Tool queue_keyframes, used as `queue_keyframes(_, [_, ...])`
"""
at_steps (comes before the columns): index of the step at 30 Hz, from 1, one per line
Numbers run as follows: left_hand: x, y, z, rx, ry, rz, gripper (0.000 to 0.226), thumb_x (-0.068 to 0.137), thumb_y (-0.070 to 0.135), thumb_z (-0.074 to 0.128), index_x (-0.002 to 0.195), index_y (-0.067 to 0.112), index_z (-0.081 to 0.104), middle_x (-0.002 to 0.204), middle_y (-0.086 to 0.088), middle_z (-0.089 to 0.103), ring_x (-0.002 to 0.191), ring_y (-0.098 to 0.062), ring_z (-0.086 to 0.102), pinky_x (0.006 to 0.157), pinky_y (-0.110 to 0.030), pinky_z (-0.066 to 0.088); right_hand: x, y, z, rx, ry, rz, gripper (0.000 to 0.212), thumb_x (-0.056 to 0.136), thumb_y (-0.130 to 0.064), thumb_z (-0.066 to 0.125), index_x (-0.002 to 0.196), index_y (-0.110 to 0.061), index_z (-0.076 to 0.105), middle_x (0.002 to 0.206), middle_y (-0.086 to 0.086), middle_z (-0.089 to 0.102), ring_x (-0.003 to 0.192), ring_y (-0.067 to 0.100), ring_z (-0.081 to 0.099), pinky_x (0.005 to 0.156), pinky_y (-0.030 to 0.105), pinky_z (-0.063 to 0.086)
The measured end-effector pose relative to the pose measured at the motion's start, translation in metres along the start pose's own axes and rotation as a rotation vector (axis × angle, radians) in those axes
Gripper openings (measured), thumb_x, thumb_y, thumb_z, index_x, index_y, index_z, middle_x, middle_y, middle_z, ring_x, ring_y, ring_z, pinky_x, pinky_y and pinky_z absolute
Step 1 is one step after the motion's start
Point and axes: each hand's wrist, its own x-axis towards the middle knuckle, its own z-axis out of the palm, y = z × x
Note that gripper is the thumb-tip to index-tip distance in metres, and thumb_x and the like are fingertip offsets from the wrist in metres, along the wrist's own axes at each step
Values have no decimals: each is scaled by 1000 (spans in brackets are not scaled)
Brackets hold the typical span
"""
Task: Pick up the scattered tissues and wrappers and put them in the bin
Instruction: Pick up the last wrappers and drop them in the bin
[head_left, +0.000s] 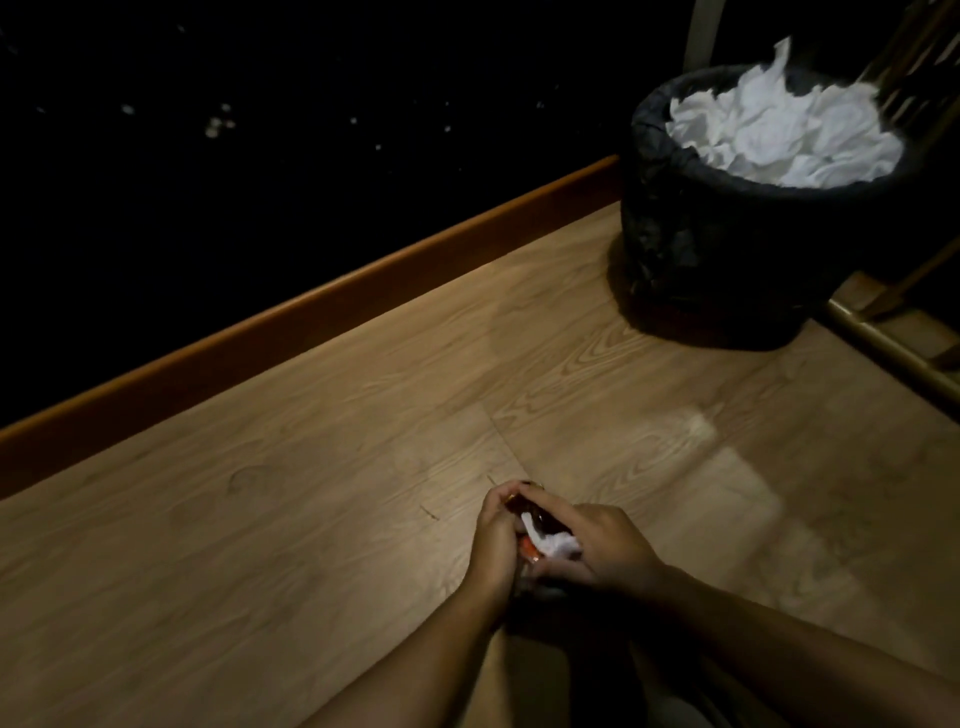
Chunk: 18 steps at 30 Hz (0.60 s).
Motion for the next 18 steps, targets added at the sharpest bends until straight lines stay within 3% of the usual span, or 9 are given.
queue_keyframes(3, [0,14,15,-374,-106,-154,53,77,9,37,128,2,50,102,-25,62,91,-39,61,83,-44,50,7,0,-11,67,267,1,47,81,-71,46,108,-34,57,76,-9,65,68,5,60,62,24,45])
queue_keyframes(5, [-5,21,19,-457,-171,-154,52,79,22,38,126,2,50,98,-23,63,89,-35,62,83,-44,50,14,-3,-17,116,393,17,46,85,-68,46,78,-23,57,62,-9,56,57,6,53,55,29,45])
queue_keyframes(7, [-5,28,26,-591,-187,-161,55,77,31,43,122,2,51,104,-22,62,96,-34,60,87,-45,48,21,-8,-21,115,542,20,43,83,-56,60,64,-19,51,57,-11,52,53,4,48,53,29,45])
queue_keyframes(10, [-1,42,39,-764,-193,-133,59,73,31,47,124,3,50,127,-31,53,116,-42,53,96,-52,42,30,-8,-21,134,728,65,35,75,-26,75,57,-16,47,62,-5,49,57,7,47,55,21,41])
queue_keyframes(13, [4,56,48,-817,-220,-107,63,72,29,46,130,4,48,135,-33,47,130,-44,43,114,-50,30,38,-1,-29,215,786,138,26,71,-4,71,57,-10,49,86,4,49,75,10,53,70,12,41])
queue_keyframes(15, [8,64,52,-744,-221,-88,66,73,26,45,135,6,45,139,-30,46,136,-40,38,118,-47,24,43,2,-43,250,805,184,28,75,3,66,59,-12,49,90,4,57,85,9,60,76,16,45])
queue_keyframes(18, [22,70,61,-446,-168,-46,54,89,20,40,143,12,41,146,-19,44,139,-30,38,117,-40,25,50,7,-76,397,792,270,34,87,-4,64,61,-13,44,69,7,64,73,16,68,61,31,54])
